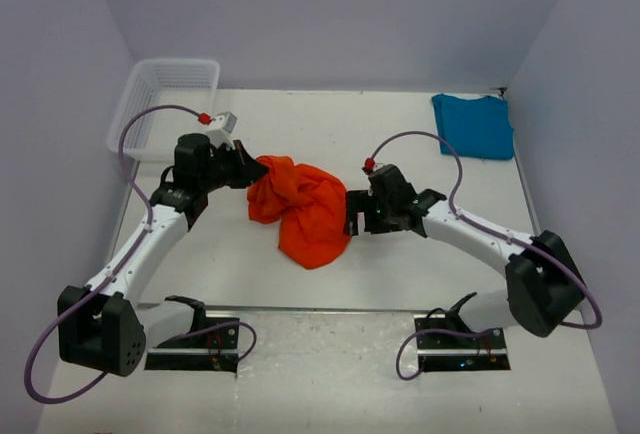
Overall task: Fold and stack the t-shirts
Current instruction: Move the tshirt to the center of the board, then flatten out the tshirt
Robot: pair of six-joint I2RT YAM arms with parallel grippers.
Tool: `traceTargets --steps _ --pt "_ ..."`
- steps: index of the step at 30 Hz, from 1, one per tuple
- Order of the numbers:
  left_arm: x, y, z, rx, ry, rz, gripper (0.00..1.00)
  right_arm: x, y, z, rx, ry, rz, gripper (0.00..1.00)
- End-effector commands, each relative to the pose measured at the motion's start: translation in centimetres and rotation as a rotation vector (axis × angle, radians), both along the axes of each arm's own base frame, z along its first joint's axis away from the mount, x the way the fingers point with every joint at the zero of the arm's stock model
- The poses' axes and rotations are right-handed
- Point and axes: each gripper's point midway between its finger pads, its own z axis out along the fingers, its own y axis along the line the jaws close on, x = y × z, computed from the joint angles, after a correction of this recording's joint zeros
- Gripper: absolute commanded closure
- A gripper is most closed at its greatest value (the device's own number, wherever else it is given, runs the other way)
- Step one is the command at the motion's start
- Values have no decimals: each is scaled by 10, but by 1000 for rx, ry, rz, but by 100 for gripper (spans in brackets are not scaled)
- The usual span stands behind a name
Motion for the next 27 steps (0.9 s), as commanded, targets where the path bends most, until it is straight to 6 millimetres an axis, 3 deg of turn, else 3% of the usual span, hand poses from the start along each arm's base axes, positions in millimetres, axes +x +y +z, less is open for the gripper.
traceTargets --steps 1,6,16,23,25,27 --pt "1 -5 39 -20 -133 -32 100 37 26 18 53 -84 -18 11" --pt "-11 -2 36 -12 -128 -38 100 54 43 11 68 -65 -19 21" --pt "-17 -4 40 -11 -130 -62 100 61 55 -17 64 -5 -18 30" --pt "-21 -5 42 -21 -134 -78 100 70 63 -32 56 13 -15 44" --pt "-22 -5 42 -21 -134 -77 100 71 63 -33 52 16 -17 60" --pt "-22 -4 42 -13 -135 -74 100 73 58 -30 33 2 -40 86"
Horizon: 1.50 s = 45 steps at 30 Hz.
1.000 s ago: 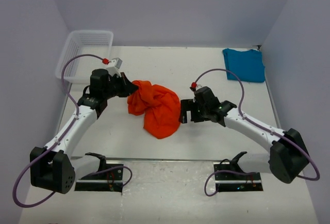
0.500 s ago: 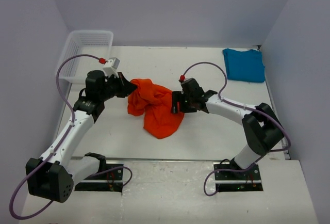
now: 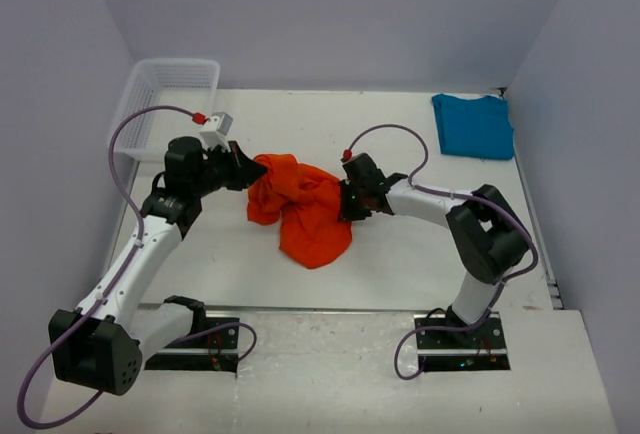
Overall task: Fold and stack the t-shirts
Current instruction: Flatten out the tshirt
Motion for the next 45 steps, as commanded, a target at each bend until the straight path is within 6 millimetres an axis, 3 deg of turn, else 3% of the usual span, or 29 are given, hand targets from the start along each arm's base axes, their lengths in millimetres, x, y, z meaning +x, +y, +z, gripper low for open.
traceTargets --steps 1,4,5,7,8,10,11,13,15,16,18,19,22,28,33,35,36,40,45 --pt "-5 -1 15 7 -57 -29 100 18 8 24 30 -69 -34 100" --pt "-3 5 21 30 -74 3 100 24 -7 48 -13 -134 -80 100" --pt "-2 8 24 50 -84 13 100 28 -21 59 -74 -161 -118 100" --pt "1 18 39 93 -118 56 100 35 -34 103 -86 -259 -151 100" --pt "1 20 45 105 -136 65 100 34 -51 115 -143 -279 -180 100" --pt "2 28 67 148 -197 88 100 41 -68 167 -133 -373 -221 100" --pt "1 30 74 162 -212 89 100 37 -82 179 -166 -376 -233 100" --pt "0 36 93 194 -255 100 100 42 -108 229 -184 -481 -296 100" --pt "-3 37 111 205 -287 99 100 38 -143 258 -242 -529 -354 100" --pt "-4 39 117 214 -299 102 100 39 -152 285 -225 -572 -378 100" --pt "-6 43 128 221 -306 120 100 37 -181 309 -251 -617 -423 100" --pt "-8 43 131 221 -309 118 100 34 -191 331 -231 -665 -448 100" --pt "-15 42 138 210 -313 109 100 29 -212 353 -249 -698 -464 100" --pt "-35 45 153 217 -344 92 100 10 -226 377 -251 -758 -489 100" --pt "-62 43 183 199 -444 47 100 -23 -253 432 -245 -887 -582 100" --pt "-77 42 201 190 -510 21 100 -46 -271 471 -221 -985 -646 100" --pt "-81 41 206 185 -523 14 100 -49 -274 473 -232 -993 -654 100" --pt "-99 35 219 168 -578 -37 100 -85 -291 522 -164 -1128 -702 100" --pt "-114 27 230 138 -624 -97 100 -112 -294 547 -94 -1217 -680 100"
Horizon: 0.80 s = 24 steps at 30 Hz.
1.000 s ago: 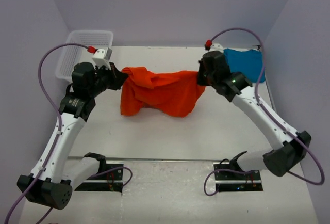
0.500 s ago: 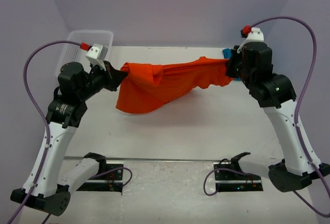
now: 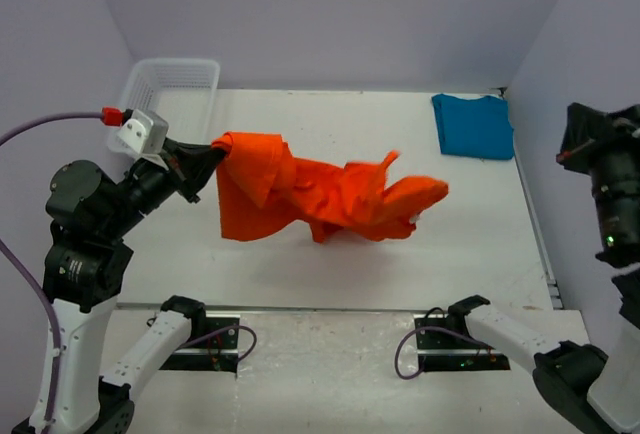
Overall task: Fold and stack the t-shirts
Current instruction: Flatten out the tshirt
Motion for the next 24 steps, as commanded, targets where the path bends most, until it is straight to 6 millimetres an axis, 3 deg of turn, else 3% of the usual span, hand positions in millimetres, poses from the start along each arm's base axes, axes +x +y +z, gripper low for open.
traceTargets --steps 1,4,6,8,9,11,12,13,14,15,17,18,19,20,22,24 --pt "-5 0 11 19 -39 -12 100 -22 -23 16 -23 -60 -75 100" --pt "-9 -2 24 21 -73 -29 100 -31 -21 28 -21 -106 -43 100" --pt "-8 -4 29 11 -77 -39 100 -25 -12 28 -31 -94 -5 100" --pt "2 -9 21 11 -37 -49 100 -10 7 11 -26 -31 68 100" --pt "5 -10 15 8 -13 -54 100 7 22 -9 -35 23 110 100" --pt "16 -14 -5 7 46 -53 100 20 54 -33 -11 82 244 100" --pt "22 -15 -16 2 83 -47 100 34 71 -64 -21 170 299 100" --pt "26 -14 -26 3 111 -35 100 41 85 -82 -17 218 353 97" --pt "37 -14 -46 8 153 -13 100 47 98 -102 11 269 400 88" --pt "42 -14 -57 3 183 -3 100 55 122 -149 11 392 496 79" --pt "54 -21 -85 -1 246 -17 100 62 148 -182 40 450 582 61" --pt "56 -26 -90 -17 275 -41 100 69 153 -218 28 527 565 59" --pt "56 -32 -91 -28 287 -75 100 73 159 -226 25 532 563 55" --pt "53 -43 -83 -53 258 -153 100 70 170 -236 13 556 590 43" --pt "45 -55 -65 -121 245 -230 100 76 175 -252 -5 597 575 32" --pt "32 -71 -32 -173 159 -366 100 76 186 -258 -14 611 600 26"
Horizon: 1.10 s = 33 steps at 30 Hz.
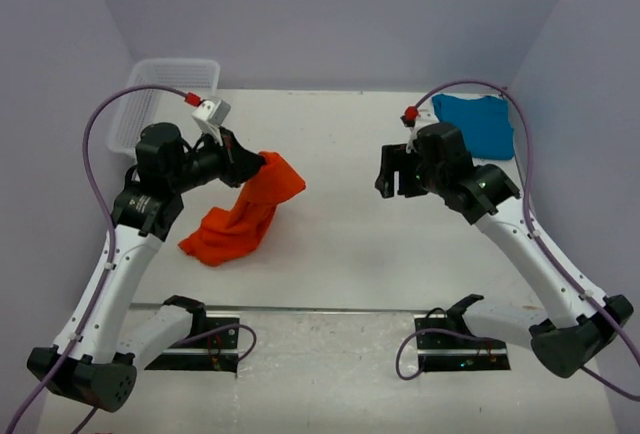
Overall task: Fold and stack the t-shirts
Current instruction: Flatten out the tshirt
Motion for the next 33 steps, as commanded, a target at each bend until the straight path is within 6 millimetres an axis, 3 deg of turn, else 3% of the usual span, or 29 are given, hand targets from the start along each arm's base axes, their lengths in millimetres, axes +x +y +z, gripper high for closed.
traceTargets --steps 1,4,6,7,8,10,12,15,16,17,18,20,22,23,24,25,28,31,33 --pt "-36 -33 93 -214 -230 -243 100 4 20 49 130 -142 30 26" --pt "-57 -45 134 -310 -363 -368 100 6 26 44 122 -131 45 25" --pt "-77 -51 150 -379 -350 -462 100 7 29 40 121 -127 53 26" --pt "-88 -51 170 -417 -445 -505 100 7 30 37 121 -122 58 26" --pt "-104 -53 178 -484 -382 -579 100 7 31 33 118 -115 58 26" --pt "-124 -51 202 -552 -490 -667 100 7 33 30 125 -110 59 26" --pt "-126 -53 210 -560 -486 -677 100 7 34 27 125 -106 59 26" --pt "-104 -56 209 -489 -502 -597 100 3 36 22 123 -88 73 26" --pt "-87 -60 194 -452 -398 -538 100 2 37 21 120 -84 75 26" --pt "-67 -59 187 -411 -430 -449 100 1 36 19 113 -78 74 26" --pt "-42 -60 161 -366 -343 -360 100 0 34 14 102 -71 65 26" --pt "-17 -60 126 -320 -255 -272 100 -1 33 10 95 -65 59 25" --pt "14 -55 57 -242 -81 -129 100 -1 30 1 73 -43 48 23" --pt "26 -50 32 -183 -60 -76 100 -1 29 -6 57 -26 43 20" --pt "34 -46 7 -135 -13 -31 100 -2 27 -13 41 -11 35 18" --pt "44 -39 -39 -63 74 27 100 0 25 -19 22 -2 23 15" --pt "57 -17 -120 103 168 143 100 -5 23 -36 3 33 24 14" --pt "66 9 -171 240 222 258 100 -13 24 -47 11 55 32 14" --pt "73 23 -181 278 217 313 100 -20 23 -59 3 81 37 15"
